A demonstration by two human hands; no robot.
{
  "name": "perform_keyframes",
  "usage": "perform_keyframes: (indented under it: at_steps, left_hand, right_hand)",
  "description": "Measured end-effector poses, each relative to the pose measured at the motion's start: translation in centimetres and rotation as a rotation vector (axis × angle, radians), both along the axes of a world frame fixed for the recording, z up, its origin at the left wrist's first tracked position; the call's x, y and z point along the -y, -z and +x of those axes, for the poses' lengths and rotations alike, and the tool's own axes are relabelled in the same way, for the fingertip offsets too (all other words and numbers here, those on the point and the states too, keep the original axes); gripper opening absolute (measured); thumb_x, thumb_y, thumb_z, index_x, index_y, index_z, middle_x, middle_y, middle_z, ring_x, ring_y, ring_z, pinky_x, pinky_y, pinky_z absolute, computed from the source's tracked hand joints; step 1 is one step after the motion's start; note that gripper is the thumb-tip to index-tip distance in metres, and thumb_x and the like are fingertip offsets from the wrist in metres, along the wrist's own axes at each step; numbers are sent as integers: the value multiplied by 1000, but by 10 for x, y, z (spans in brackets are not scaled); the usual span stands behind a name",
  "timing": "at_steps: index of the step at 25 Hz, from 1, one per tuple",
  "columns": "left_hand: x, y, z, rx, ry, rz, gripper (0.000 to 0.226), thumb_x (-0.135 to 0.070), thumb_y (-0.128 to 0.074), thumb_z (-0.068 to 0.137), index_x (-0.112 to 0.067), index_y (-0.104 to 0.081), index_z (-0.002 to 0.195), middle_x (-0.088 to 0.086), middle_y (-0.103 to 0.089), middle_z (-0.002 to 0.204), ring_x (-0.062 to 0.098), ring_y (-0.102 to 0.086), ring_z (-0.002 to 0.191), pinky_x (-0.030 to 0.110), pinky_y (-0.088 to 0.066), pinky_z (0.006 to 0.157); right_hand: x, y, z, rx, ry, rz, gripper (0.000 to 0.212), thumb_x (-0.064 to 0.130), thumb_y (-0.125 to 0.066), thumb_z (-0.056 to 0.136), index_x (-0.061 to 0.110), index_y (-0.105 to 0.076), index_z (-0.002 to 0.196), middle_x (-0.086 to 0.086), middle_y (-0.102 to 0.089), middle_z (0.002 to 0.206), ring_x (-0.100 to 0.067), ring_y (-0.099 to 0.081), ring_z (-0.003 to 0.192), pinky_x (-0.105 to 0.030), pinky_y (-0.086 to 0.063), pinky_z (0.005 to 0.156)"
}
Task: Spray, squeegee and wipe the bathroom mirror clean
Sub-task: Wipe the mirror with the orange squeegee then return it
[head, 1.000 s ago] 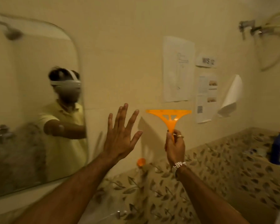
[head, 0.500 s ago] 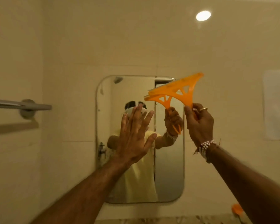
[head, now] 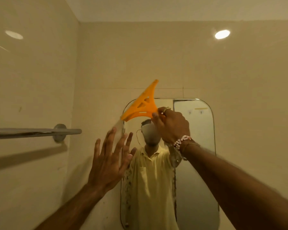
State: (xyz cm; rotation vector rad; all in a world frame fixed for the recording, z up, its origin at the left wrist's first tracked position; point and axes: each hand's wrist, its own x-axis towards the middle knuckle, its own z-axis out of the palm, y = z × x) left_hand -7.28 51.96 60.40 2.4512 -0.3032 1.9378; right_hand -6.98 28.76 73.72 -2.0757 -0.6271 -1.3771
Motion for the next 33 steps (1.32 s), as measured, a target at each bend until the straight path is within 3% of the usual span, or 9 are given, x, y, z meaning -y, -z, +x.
perform_keyframes:
  at_steps: [5, 10, 17, 21, 26, 30, 33]
  left_hand:
    - [-16, 5, -1, -72, -98, -52, 73, -65, -24, 104, -22, -33, 163, 10, -13, 175, 32, -29, 156, 66, -26, 121]
    - [0, 15, -3, -38, -147, -86, 71, -65, -23, 104, -22, -37, 159, 13, -22, 173, 35, -33, 154, 68, -28, 119]
    - [9, 11, 0, -11, -142, -101, 75, -67, -20, 104, -21, -36, 161, 12, -19, 174, 33, -21, 159, 68, -18, 122]
    - [18, -2, 6, 23, -104, -115, 75, -66, -20, 104, -20, -37, 160, 14, -20, 174, 35, -23, 158, 66, -15, 122]
    - [35, -7, 24, 11, -64, -64, 74, -57, -33, 102, -16, -29, 164, 15, -18, 174, 35, -19, 160, 66, -16, 124]
    - [49, -3, 38, -37, -9, -46, 67, -56, -32, 107, -23, -29, 165, 7, -12, 176, 29, -9, 162, 59, -4, 129]
    - [61, -4, 33, 12, 33, -83, 74, -55, -35, 101, -20, -25, 166, 9, -11, 176, 31, -19, 160, 66, -17, 124]
  right_hand:
    - [-11, -26, 9, 34, 29, -201, 39, 51, -45, 99, 25, -63, 122, 0, -73, 89, -18, -65, 73, -32, -56, 67]
    - [-15, -30, 16, 26, 33, -329, 43, 52, -46, 99, 24, -64, 125, -1, -73, 97, -16, -60, 73, -28, -47, 64]
    - [19, -26, 18, 7, 86, -325, 42, 54, -46, 98, 26, -65, 122, 4, -74, 93, -17, -65, 76, -33, -56, 69]
    - [44, -27, 14, -9, 144, -309, 41, 54, -47, 97, 28, -65, 123, 4, -73, 90, -15, -61, 72, -26, -45, 61]
    - [75, -27, 2, -45, 199, -273, 42, 52, -50, 96, 26, -65, 125, 3, -74, 93, -15, -60, 71, -22, -37, 56]
    - [108, -22, -4, -39, 289, -230, 41, 55, -51, 94, 30, -65, 124, 2, -74, 100, -20, -65, 83, -28, -48, 67]
    - [130, -18, -6, -73, 304, -202, 39, 50, -51, 95, 30, -65, 125, 0, -74, 104, -22, -66, 86, -30, -47, 67]
